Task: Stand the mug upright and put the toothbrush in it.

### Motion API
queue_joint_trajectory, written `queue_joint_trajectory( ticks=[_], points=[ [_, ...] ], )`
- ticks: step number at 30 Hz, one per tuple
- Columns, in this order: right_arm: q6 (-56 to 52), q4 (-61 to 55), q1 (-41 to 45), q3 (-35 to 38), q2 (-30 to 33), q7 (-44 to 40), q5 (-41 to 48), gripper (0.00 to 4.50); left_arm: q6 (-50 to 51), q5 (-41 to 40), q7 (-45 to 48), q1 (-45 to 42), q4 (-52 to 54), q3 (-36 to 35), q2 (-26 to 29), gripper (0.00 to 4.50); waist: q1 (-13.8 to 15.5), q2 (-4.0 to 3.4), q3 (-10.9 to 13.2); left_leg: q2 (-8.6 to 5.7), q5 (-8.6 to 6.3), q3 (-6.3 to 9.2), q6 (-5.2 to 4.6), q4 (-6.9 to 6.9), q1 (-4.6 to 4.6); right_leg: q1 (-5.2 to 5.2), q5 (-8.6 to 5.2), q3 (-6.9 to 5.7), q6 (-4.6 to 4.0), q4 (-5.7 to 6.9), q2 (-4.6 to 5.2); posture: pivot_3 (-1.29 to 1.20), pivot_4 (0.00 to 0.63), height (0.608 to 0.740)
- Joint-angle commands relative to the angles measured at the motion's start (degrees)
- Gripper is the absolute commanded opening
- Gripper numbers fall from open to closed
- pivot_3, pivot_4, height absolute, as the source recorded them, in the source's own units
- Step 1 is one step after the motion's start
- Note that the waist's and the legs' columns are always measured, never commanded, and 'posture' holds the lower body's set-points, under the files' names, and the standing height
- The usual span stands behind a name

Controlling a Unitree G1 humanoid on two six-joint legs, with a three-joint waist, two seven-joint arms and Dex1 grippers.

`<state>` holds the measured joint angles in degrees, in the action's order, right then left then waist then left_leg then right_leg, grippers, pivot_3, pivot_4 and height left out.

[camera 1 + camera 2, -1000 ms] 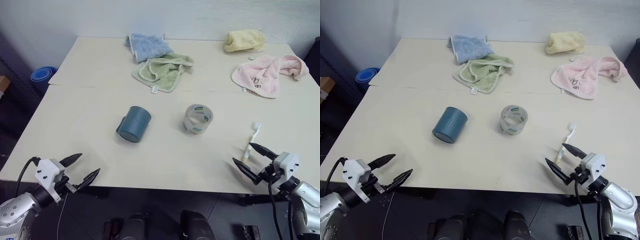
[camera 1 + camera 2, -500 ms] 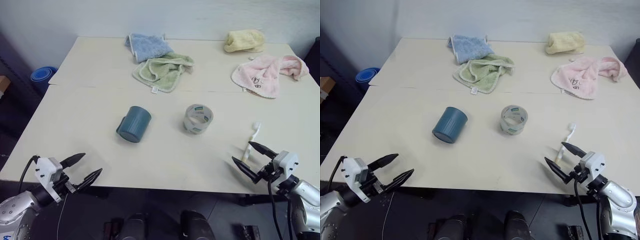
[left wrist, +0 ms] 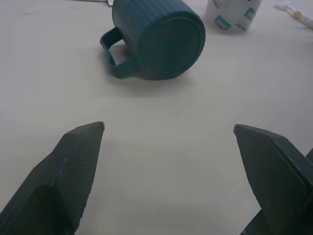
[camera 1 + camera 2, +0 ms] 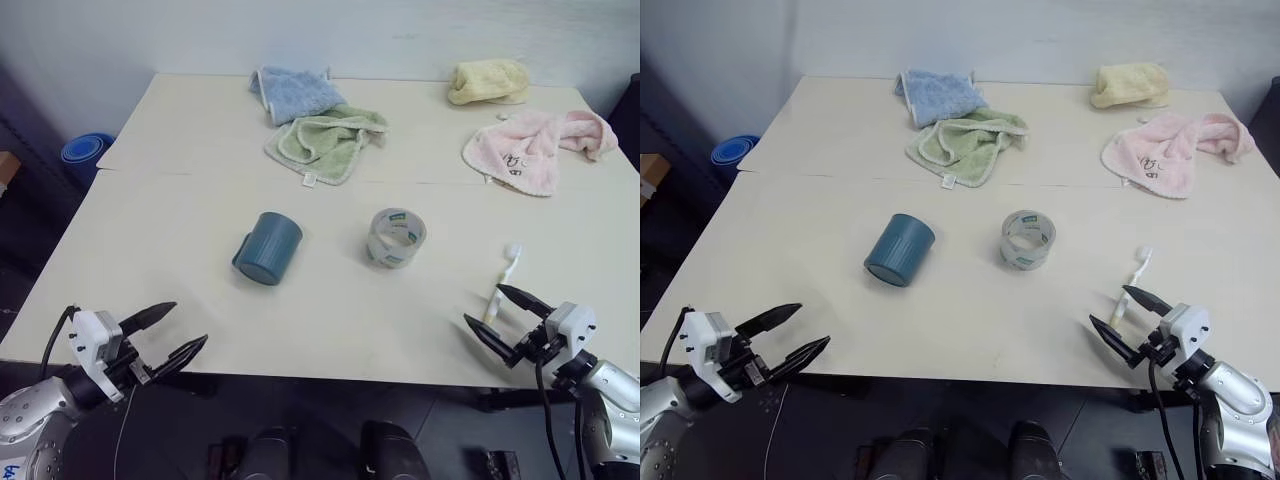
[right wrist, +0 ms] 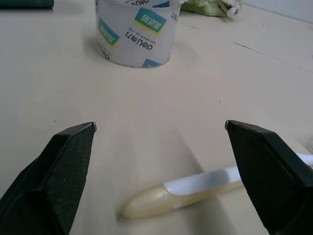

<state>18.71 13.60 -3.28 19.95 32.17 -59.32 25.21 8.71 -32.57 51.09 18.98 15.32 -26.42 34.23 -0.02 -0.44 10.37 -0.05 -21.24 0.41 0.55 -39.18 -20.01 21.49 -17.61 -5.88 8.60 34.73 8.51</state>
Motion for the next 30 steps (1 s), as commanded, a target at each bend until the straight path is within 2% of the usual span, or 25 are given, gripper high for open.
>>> queue_joint_trajectory(
  ticks=[1,13,21,25,27,30],
  points=[
    [1.2,-0.2,0.3,0.2,-0.1,-0.3,0.5,4.42,-0.2,-1.1,0.6,-0.1,1.2,-1.1,0.6,4.50,0.0,0.00,0.0,0.00,0.00,0.00,0.00,0.00,0.00,0.00,0.00,0.00,0.00,0.00,0.00,0.00,0.150,0.740],
    [-0.9,-5.0,2.3,-1.6,0.0,-0.8,2.3,4.42,0.5,-2.2,1.3,-1.2,1.7,-0.8,0.5,4.50,0.0,0.00,0.0,0.00,0.00,0.00,0.00,0.00,0.00,0.00,0.00,0.00,0.00,0.01,0.00,0.00,0.150,0.740],
    [-5.5,-17.5,7.1,-7.1,1.5,-5.0,5.6,4.42,11.1,-7.7,-4.7,-7.3,0.8,-3.3,3.1,4.50,0.0,0.00,0.0,0.02,0.00,0.06,0.01,-0.03,0.01,0.00,0.00,-0.01,0.00,0.07,-0.01,0.00,0.150,0.740],
    [-12.8,-19.8,11.7,-9.7,3.9,-2.2,3.1,4.42,14.8,-11.2,-4.0,-11.5,2.5,-3.3,5.2,4.50,0.1,0.00,0.0,-0.03,0.01,0.25,0.01,-0.07,-0.04,0.00,0.00,-0.05,0.00,0.10,0.02,0.00,0.150,0.740],
    [-22.7,-20.6,16.6,-12.3,6.3,1.6,1.8,4.42,14.4,-11.7,-1.0,-12.0,3.1,-2.1,5.7,4.50,0.0,-0.01,0.0,-0.04,0.01,0.34,0.01,-0.08,-0.05,0.02,0.00,-0.03,0.00,0.08,0.03,0.00,0.150,0.740],
    [-30.8,-20.4,22.5,-17.4,10.6,1.6,-2.9,4.42,15.6,-13.3,3.4,-11.9,5.8,1.0,6.5,4.50,-0.2,-0.03,0.0,-0.02,0.01,0.35,0.01,-0.07,-0.08,0.07,0.00,-0.05,0.00,0.06,0.00,0.00,0.150,0.740]
  ],
)
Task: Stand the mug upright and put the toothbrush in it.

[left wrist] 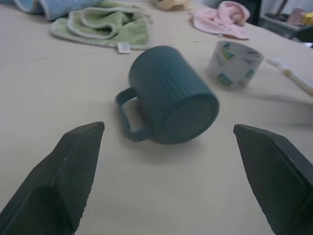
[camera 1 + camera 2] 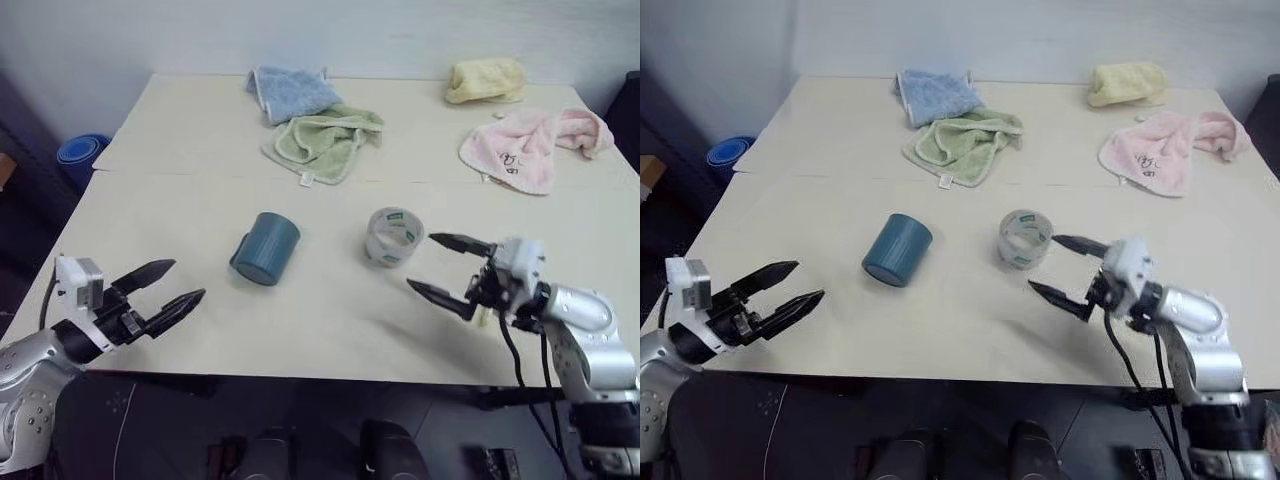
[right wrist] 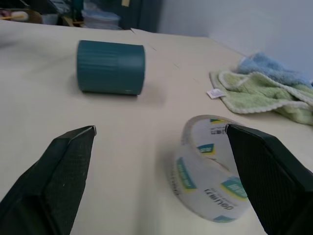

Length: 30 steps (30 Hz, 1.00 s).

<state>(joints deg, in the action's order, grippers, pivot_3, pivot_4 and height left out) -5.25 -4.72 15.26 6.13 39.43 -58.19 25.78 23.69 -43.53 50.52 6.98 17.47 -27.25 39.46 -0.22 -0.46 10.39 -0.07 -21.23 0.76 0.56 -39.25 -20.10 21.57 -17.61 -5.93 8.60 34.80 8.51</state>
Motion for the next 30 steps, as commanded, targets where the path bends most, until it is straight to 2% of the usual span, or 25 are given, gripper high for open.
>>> queue_joint_trajectory(
  ticks=[1,5,9,12,15,17,18,21,24,28,30],
  points=[
    [-9.4,-1.6,6.2,-5.1,4.2,0.8,-4.8,4.42,0.8,-2.5,4.9,-0.1,4.6,2.9,1.4,4.50,0.0,-0.01,0.0,0.01,0.00,-0.02,0.01,0.00,0.00,0.00,0.00,-0.03,0.00,0.02,-0.01,0.00,0.150,0.740],
    [-16.1,0.5,13.6,-10.5,5.5,-0.7,-8.1,4.42,0.3,-1.6,6.3,-1.4,6.7,6.1,1.2,4.50,0.0,-0.01,0.0,0.01,0.01,-0.15,0.01,0.00,-0.06,0.02,-0.01,-0.06,-0.01,-0.03,-0.02,0.00,0.150,0.740],
    [-15.2,6.6,22.5,-19.0,4.9,-5.4,-15.0,4.42,-0.7,-0.2,5.2,-3.3,8.0,9.6,-0.6,4.50,0.0,-0.01,0.0,-0.04,0.01,-0.16,0.01,-0.02,-0.09,0.01,0.00,-0.06,-0.01,-0.05,0.01,0.00,0.150,0.740],
    [-15.3,9.7,25.5,-21.7,4.1,-6.8,-17.4,3.82,-1.4,0.6,4.8,-2.7,8.2,10.2,-1.1,4.50,0.0,-0.01,0.0,-0.02,0.01,-0.14,0.01,-0.01,-0.09,0.02,0.00,-0.09,-0.01,-0.06,0.00,0.00,0.150,0.740],
    [-13.3,14.0,28.3,-23.9,3.8,-8.4,-20.3,2.87,-2.1,1.3,4.5,-2.0,8.0,10.3,-1.6,4.50,0.0,-0.01,0.0,-0.02,0.01,-0.11,0.01,0.01,-0.10,0.02,0.00,-0.13,-0.01,-0.05,0.00,0.00,0.150,0.740],
    [-12.2,16.1,29.4,-24.1,3.5,-9.3,-20.8,2.45,-2.5,1.8,4.7,-1.9,7.6,10.6,-1.7,4.50,0.1,-0.01,0.0,-0.03,0.01,-0.11,0.01,0.01,-0.12,0.02,0.00,-0.13,-0.01,-0.06,0.00,0.00,0.150,0.740],
    [-11.7,16.6,29.7,-23.8,3.4,-9.7,-20.6,2.26,-2.7,2.1,4.8,-2.0,7.3,10.8,-1.7,4.50,-0.1,-0.01,0.0,-0.03,0.01,-0.11,0.01,0.01,-0.12,0.02,0.00,-0.13,-0.01,-0.06,0.00,0.00,0.150,0.740],
    [-10.8,18.0,30.4,-21.9,3.6,-11.3,-19.4,1.14,-3.1,2.6,4.9,-2.9,6.5,11.6,-1.9,4.50,0.1,-0.01,0.0,-0.03,0.01,-0.11,0.01,-0.01,-0.12,0.02,0.00,-0.14,-0.01,-0.07,0.00,0.00,0.150,0.740],
    [-12.3,18.6,30.3,-18.3,4.6,-13.0,-16.6,0.39,-3.6,3.0,5.2,-3.8,5.9,12.4,-2.1,4.50,0.1,-0.01,0.0,-0.04,0.01,-0.11,0.01,-0.01,-0.13,0.02,0.00,-0.14,0.00,-0.08,0.00,0.00,0.150,0.740],
    [-17.8,17.2,28.0,-6.2,11.1,-19.9,-5.7,0.37,-3.7,2.8,5.4,-4.4,5.4,12.7,-2.5,4.50,0.3,-0.12,0.1,-0.03,0.01,-0.09,0.01,-0.01,-0.17,0.02,0.00,-0.17,0.00,-0.09,0.01,0.00,0.150,0.740],
    [-18.8,20.9,27.3,-2.9,17.4,-20.4,-6.6,0.37,-3.8,2.7,5.5,-4.3,5.2,12.5,-2.6,4.50,0.6,-0.18,0.1,-0.08,0.00,-0.03,0.00,-0.01,-0.23,0.02,0.00,-0.21,0.01,-0.14,0.04,0.00,0.150,0.740]
  ],
)
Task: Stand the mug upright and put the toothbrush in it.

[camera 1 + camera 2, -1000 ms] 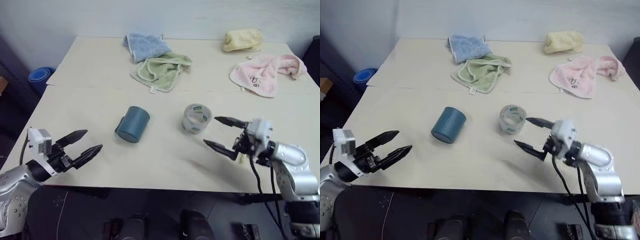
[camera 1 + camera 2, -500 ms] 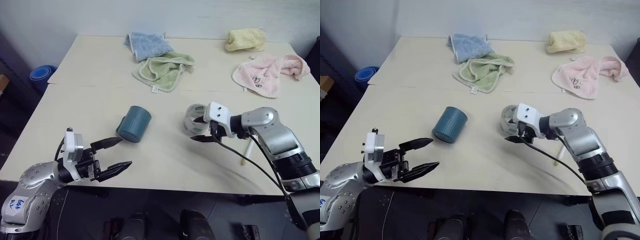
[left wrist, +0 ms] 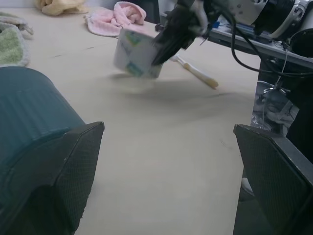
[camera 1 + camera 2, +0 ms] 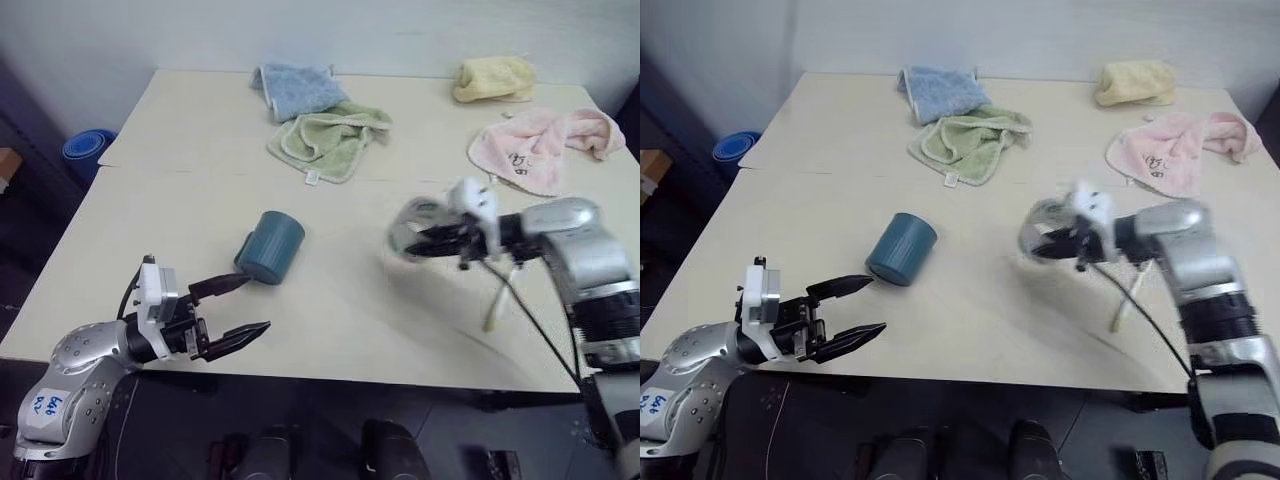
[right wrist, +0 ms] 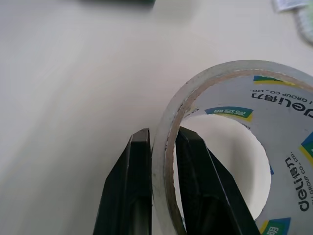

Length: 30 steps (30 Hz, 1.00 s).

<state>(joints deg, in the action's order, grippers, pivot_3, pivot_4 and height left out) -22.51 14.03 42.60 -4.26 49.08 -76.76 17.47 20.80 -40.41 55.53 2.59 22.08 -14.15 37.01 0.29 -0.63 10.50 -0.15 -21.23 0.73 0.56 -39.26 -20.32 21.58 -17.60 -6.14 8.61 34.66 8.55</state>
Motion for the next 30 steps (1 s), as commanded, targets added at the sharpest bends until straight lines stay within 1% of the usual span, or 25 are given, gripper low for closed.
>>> queue_joint_trajectory(
  ticks=[1,3,6,9,11,13,14,16,17,18,19,20,21,23,25,26,27,29,30],
  points=[
    [-1.3,5.6,0.1,7.7,11.0,-1.1,-0.4,0.37,-1.0,-0.4,0.5,0.1,0.5,-0.8,-0.1,4.50,0.2,-0.01,0.0,-0.01,0.00,0.00,-0.01,0.00,-0.01,0.00,0.00,-0.01,0.00,-0.02,0.00,0.00,0.150,0.740],
    [-0.6,13.6,0.9,7.3,15.9,1.3,-4.6,0.37,-1.1,-0.4,0.4,0.1,0.2,-1.1,-0.1,4.50,0.4,-0.01,0.0,0.00,-0.01,-0.02,-0.02,0.01,-0.01,0.00,0.00,-0.02,0.00,-0.04,-0.01,0.00,0.150,0.740],
    [4.4,27.6,2.5,6.1,18.8,6.8,-9.9,0.37,-1.4,-0.3,0.1,0.0,-0.2,-1.5,-0.3,4.50,0.2,0.00,0.0,0.02,-0.01,-0.13,-0.02,0.00,0.02,-0.02,0.00,0.01,0.00,-0.08,-0.02,0.00,0.150,0.740],
    [11.0,38.9,3.1,5.6,17.3,12.7,-12.9,0.37,-1.6,-0.1,0.1,-0.1,-0.8,-1.6,-0.3,4.50,-0.3,-0.01,0.0,0.03,0.00,-0.28,-0.04,0.00,0.08,-0.02,0.00,0.09,0.00,-0.09,-0.01,0.00,0.150,0.740],
    [13.5,43.7,4.3,5.5,16.2,14.6,-14.1,0.37,-1.6,0.0,0.0,-0.2,-1.0,-1.8,-0.2,4.50,-0.7,-0.06,0.0,0.05,0.00,-0.36,-0.04,0.01,0.12,-0.02,0.00,0.14,-0.01,-0.05,-0.01,0.00,0.150,0.740],
    [16.4,48.6,5.1,5.1,15.6,15.5,-15.5,0.37,-1.7,0.1,-0.3,-0.1,-1.0,-2.2,-0.1,4.50,-1.5,-0.26,0.1,0.07,0.00,-0.47,-0.04,0.04,0.13,0.02,0.00,0.16,-0.01,-0.05,-0.01,0.00,0.150,0.740],
    [17.2,50.5,5.6,6.0,15.4,16.1,-15.3,0.93,-1.7,0.0,-0.4,0.0,-1.1,-2.4,0.0,4.50,-1.7,-0.31,0.2,0.08,0.00,-0.47,-0.04,0.04,0.14,0.02,0.00,0.16,0.00,-0.05,-0.01,0.00,0.150,0.740],
    [20.1,52.4,6.1,7.5,15.5,16.5,-14.9,1.14,-1.8,0.0,-0.6,0.4,-1.4,-3.0,0.2,4.50,-1.9,-0.55,0.3,0.08,0.00,-0.47,-0.04,0.04,0.14,0.03,0.00,0.17,0.00,-0.04,-0.01,0.00,0.150,0.740],
    [20.2,53.1,6.5,8.0,16.1,16.0,-14.7,1.51,-1.7,-0.1,-0.6,0.6,-1.6,-3.4,0.4,4.50,-1.9,-0.55,0.2,0.08,0.00,-0.47,-0.04,0.04,0.13,0.04,0.00,0.17,0.00,-0.04,-0.01,0.00,0.150,0.740],
    [20.7,53.6,6.7,8.2,16.8,15.2,-14.7,1.74,-1.7,-0.2,-0.6,0.9,-1.8,-3.7,0.5,4.50,-1.9,-0.55,0.2,0.10,0.00,-0.47,-0.04,0.05,0.14,0.04,0.00,0.16,0.00,-0.03,-0.01,0.00,0.150,0.740],
    [21.7,53.9,6.7,8.7,17.5,14.7,-14.5,2.11,-1.7,-0.2,-0.5,1.2,-2.0,-4.1,0.6,4.50,-1.9,-0.55,0.2,0.09,0.00,-0.47,-0.04,0.05,0.14,0.04,0.00,0.17,0.00,-0.04,-0.01,0.00,0.150,0.740],
    [22.6,53.8,6.5,9.7,18.4,13.0,-13.9,2.34,-1.7,-0.2,-0.5,1.7,-2.2,-4.5,0.6,4.50,-1.9,-0.55,0.2,0.09,0.00,-0.47,-0.04,0.05,0.14,0.04,0.00,0.17,0.00,-0.04,-0.01,0.00,0.150,0.740],
    [24.1,53.2,6.1,10.9,19.1,11.0,-12.9,2.67,-1.7,-0.1,-0.4,2.2,-2.5,-5.1,0.7,4.50,-1.9,-0.56,0.2,0.09,0.00,-0.47,-0.04,0.04,0.13,0.04,0.00,0.17,0.00,-0.04,-0.01,0.00,0.150,0.740],
    [26.1,51.3,5.2,13.7,19.9,5.4,-9.7,3.17,-1.9,0.1,-0.5,3.3,-3.1,-6.4,0.9,4.50,-1.8,-0.56,0.3,0.09,0.00,-0.47,-0.04,0.04,0.13,0.04,0.00,0.17,0.00,-0.05,-0.01,0.00,0.150,0.740],
    [25.2,45.8,2.5,16.9,19.1,-0.3,-5.3,3.83,-2.1,0.3,-0.5,4.9,-4.0,-8.4,1.2,4.50,-1.7,-0.56,0.3,0.09,0.00,-0.44,-0.04,0.05,0.11,0.03,0.00,0.16,0.00,-0.10,-0.01,0.00,0.150,0.740],
    [24.2,40.8,-0.5,18.3,17.9,-3.1,-2.7,4.09,-2.4,0.6,-0.6,5.9,-4.5,-9.7,1.3,4.50,-1.7,-0.55,0.3,0.10,0.00,-0.43,-0.04,0.04,0.11,0.02,0.00,0.15,0.00,-0.11,-0.02,0.00,0.150,0.740],
    [23.6,34.8,-4.3,19.5,16.3,-5.2,-0.1,4.44,-2.6,0.9,-0.7,6.8,-5.3,-11.0,1.5,4.50,-1.7,-0.54,0.3,0.11,0.00,-0.43,-0.04,0.04,0.12,0.00,0.00,0.15,0.00,-0.10,-0.01,0.00,0.150,0.740],
    [20.1,17.2,-14.7,22.3,10.0,-4.7,7.5,4.48,-2.9,1.6,-2.0,8.5,-7.7,-14.5,1.8,4.50,-1.7,-0.44,0.2,0.15,0.00,-0.38,-0.04,0.04,0.15,-0.02,0.00,0.11,0.00,-0.06,-0.04,0.00,0.150,0.740],
    [20.2,9.6,-19.1,22.7,6.5,-3.4,10.1,4.48,-2.2,1.6,-3.5,9.3,-9.0,-16.4,1.8,4.50,-1.8,-0.18,0.1,0.14,0.00,-0.39,-0.04,0.04,0.15,-0.03,0.00,0.11,0.00,-0.04,-0.03,0.00,0.150,0.740]
  ],
)
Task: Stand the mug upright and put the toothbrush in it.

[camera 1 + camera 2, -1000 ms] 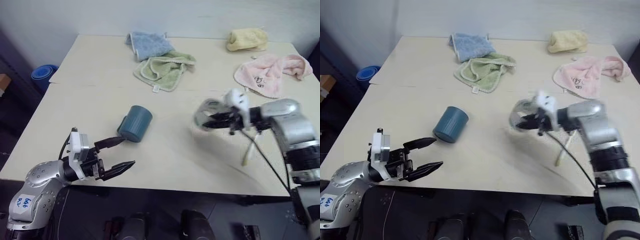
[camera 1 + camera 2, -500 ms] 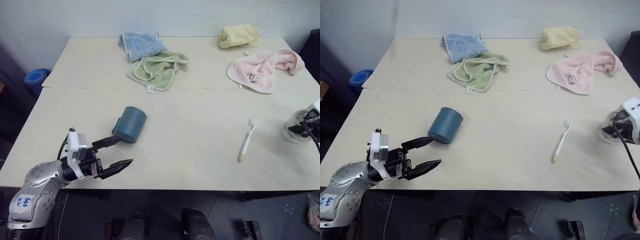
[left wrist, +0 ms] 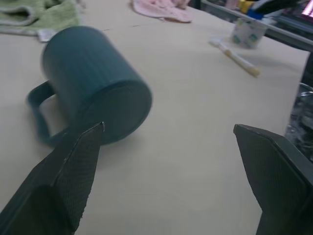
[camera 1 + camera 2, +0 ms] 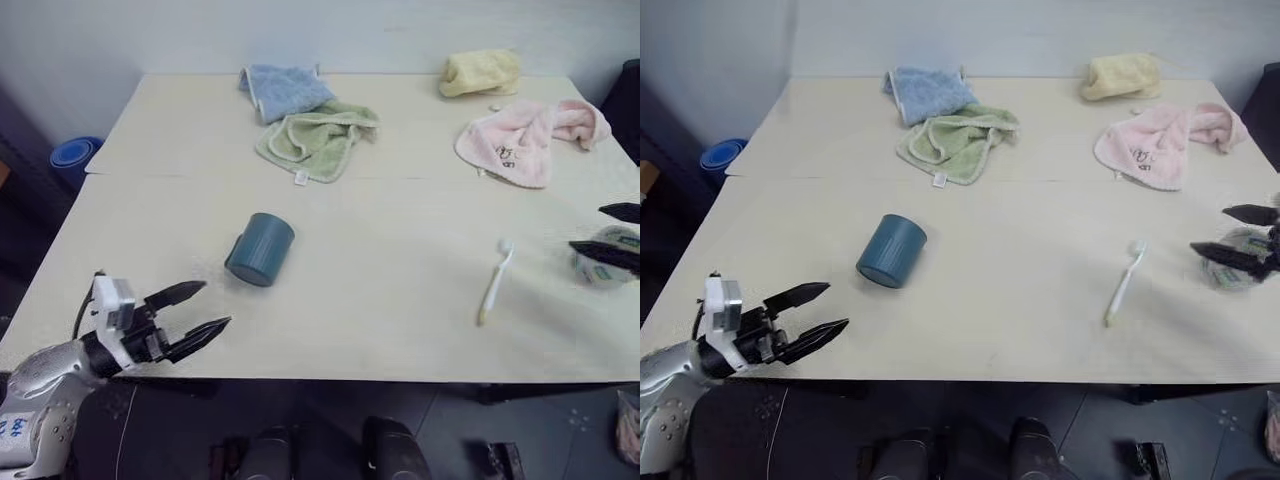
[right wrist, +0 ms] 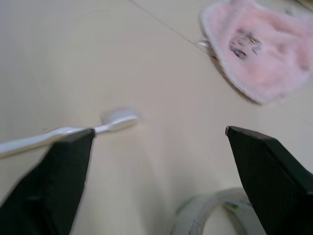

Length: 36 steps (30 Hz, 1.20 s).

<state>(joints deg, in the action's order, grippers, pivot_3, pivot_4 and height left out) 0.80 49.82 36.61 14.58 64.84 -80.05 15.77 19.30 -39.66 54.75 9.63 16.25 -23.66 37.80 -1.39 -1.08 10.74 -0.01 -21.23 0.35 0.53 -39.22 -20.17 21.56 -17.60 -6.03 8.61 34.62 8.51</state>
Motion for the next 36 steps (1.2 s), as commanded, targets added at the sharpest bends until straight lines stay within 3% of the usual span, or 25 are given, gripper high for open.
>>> queue_joint_trajectory(
  ticks=[1,6,9,14,18,24,32,36],
  points=[
    [-2.9,-33.3,-17.1,3.9,-12.6,1.8,13.4,4.48,-0.7,2.1,-4.6,2.8,-5.0,-8.4,1.2,4.50,-0.1,0.31,-0.2,0.15,-0.04,0.09,0.10,0.01,0.09,-0.05,0.00,-0.06,-0.01,0.10,-0.12,0.00,0.150,0.740],
    [6.6,-51.1,-26.4,0.2,-27.4,8.0,12.7,4.48,2.4,6.9,-9.6,6.5,-11.2,-12.9,4.5,4.50,0.3,0.05,0.0,-0.05,-0.02,0.07,0.10,0.00,0.01,0.08,-0.01,0.05,-0.01,0.15,0.03,0.00,0.150,0.740],
    [11.0,-53.6,-27.5,-2.5,-31.9,8.3,12.2,4.48,15.4,0.1,-12.6,3.5,-9.1,-13.9,8.2,4.50,1.2,0.15,0.0,-0.09,-0.02,0.07,0.07,-0.05,0.03,0.04,0.01,0.08,0.02,0.14,0.05,0.00,0.150,0.740],
    [11.0,-53.6,-27.6,-2.8,-32.4,8.4,13.5,4.48,34.5,-8.0,-18.5,-8.8,-5.1,-9.1,13.1,4.50,3.0,0.40,-0.1,-0.11,-0.03,0.66,0.06,-0.34,-0.09,-0.06,0.01,0.13,0.02,0.41,0.08,0.00,0.150,0.740],
    [10.4,-53.1,-27.6,-3.4,-31.8,9.2,12.7,4.48,47.6,-5.9,-26.0,-29.4,-10.2,3.2,13.3,4.50,2.7,0.39,-0.1,-0.21,-0.05,0.67,0.04,-0.35,-0.06,-0.07,0.01,0.13,0.02,0.44,0.00,0.00,0.150,0.740],
    [11.5,-53.1,-29.0,-3.0,-31.5,10.2,12.8,4.48,50.6,4.0,-25.3,-48.6,-23.5,21.4,9.6,4.50,1.0,0.41,-0.1,-0.24,-0.04,0.46,0.06,-0.25,0.02,0.01,0.01,0.12,0.02,0.58,-0.05,0.00,0.150,0.740],
    [11.4,-55.2,-31.8,-1.9,-31.6,12.2,13.8,4.48,46.3,14.1,-18.6,-59.0,-36.5,34.8,4.0,4.50,0.9,0.40,-0.1,-0.23,0.01,0.42,0.08,-0.25,0.01,0.02,0.00,0.14,0.02,0.54,-0.07,0.00,0.150,0.740],
    [11.2,-55.3,-32.6,-1.4,-31.3,12.8,14.0,4.50,45.6,16.6,-15.6,-60.8,-39.5,37.1,1.2,3.61,2.0,0.39,-0.1,-0.23,0.00,0.43,0.08,-0.43,0.00,-0.05,0.00,0.17,0.03,0.56,-0.06,0.00,0.150,0.740]
  ],
)
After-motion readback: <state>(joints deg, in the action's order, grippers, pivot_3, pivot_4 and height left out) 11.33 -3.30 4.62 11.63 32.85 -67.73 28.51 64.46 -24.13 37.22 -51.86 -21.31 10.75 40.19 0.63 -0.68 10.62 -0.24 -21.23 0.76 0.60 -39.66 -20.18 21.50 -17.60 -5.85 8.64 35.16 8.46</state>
